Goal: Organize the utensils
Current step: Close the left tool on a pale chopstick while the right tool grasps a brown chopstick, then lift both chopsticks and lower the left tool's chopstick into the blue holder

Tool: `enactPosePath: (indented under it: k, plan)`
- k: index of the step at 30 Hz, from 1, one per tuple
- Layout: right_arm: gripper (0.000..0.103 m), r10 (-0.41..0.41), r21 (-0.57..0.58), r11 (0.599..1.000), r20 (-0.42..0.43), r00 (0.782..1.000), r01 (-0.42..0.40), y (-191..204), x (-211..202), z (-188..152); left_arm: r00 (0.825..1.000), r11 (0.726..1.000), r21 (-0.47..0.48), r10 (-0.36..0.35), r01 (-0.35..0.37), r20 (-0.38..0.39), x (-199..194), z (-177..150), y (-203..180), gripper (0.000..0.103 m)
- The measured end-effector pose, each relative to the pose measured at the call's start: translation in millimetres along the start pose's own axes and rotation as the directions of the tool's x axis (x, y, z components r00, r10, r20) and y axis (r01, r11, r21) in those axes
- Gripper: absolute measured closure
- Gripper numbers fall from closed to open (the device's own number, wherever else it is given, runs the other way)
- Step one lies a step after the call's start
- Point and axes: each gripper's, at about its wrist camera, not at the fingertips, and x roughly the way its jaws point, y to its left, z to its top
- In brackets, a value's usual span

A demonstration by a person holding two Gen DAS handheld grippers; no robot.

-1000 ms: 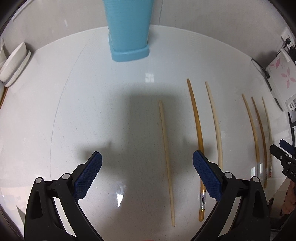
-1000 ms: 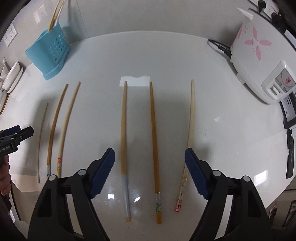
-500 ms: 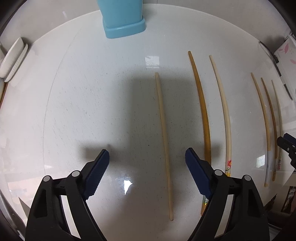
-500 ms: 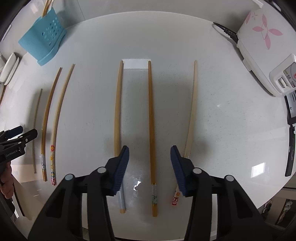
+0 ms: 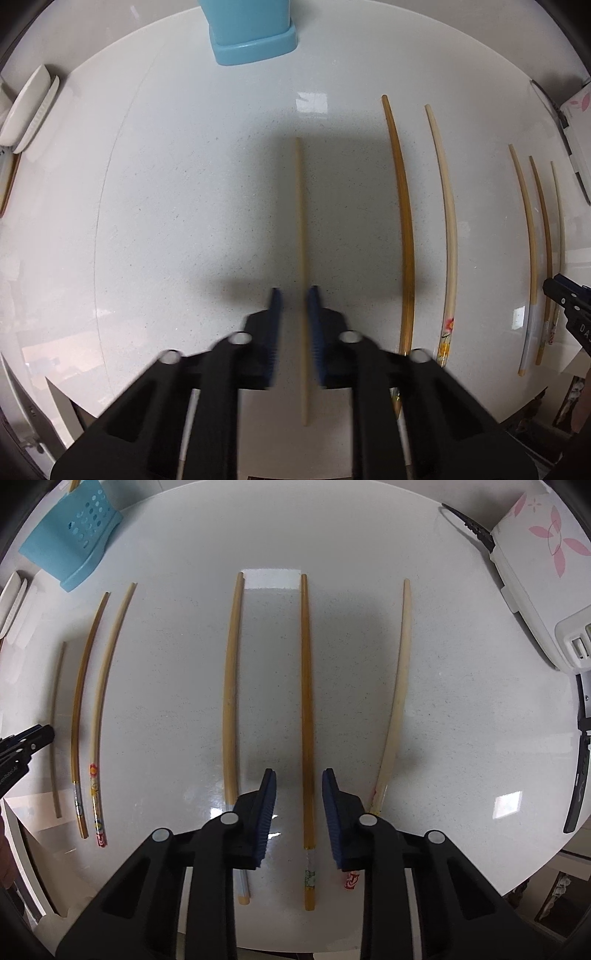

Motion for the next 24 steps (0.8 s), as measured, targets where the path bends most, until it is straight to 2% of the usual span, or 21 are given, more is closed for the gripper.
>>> enactPosePath:
  k: [3,4,5,6,7,15,24]
  plan:
    - [0.085,0.020,0.015,1.000,-0.006,1.000,-0.020,-2,3,3,1.000,1.000,0.000,0.001,-0.001,-0.006,-1,9,-2,0.099]
    - [0.088,0.023,0.024,0.999,-0.006,1.000,-0.023,-4,3,4,1.000,1.000,0.001,0.002,-0.002,-0.007,-1,10,-3,0.099]
    - [0.097,0.021,0.025,0.999,-0.003,1.000,-0.021,-5,3,4,1.000,1.000,0.001,0.002,-0.002,-0.006,-2,11,-3,0.099]
    - [0.097,0.022,0.024,0.999,-0.006,1.000,-0.022,-5,6,10,1.000,1.000,0.000,0.004,-0.004,-0.004,-2,12,-4,0.099]
    - [0.097,0.022,0.024,0.999,-0.009,1.000,-0.022,-5,7,11,1.000,1.000,0.000,0.003,-0.003,-0.001,-1,-5,3,0.099]
    - [0.097,0.043,0.022,0.999,0.008,0.999,-0.043,-8,1,14,0.999,0.999,-0.017,-0.030,0.031,0.041,-11,-19,9,0.099]
    - [0.097,0.121,0.010,0.992,0.107,0.987,-0.123,-9,-30,14,0.985,0.995,-0.058,-0.069,0.079,0.161,-44,-26,17,0.099]
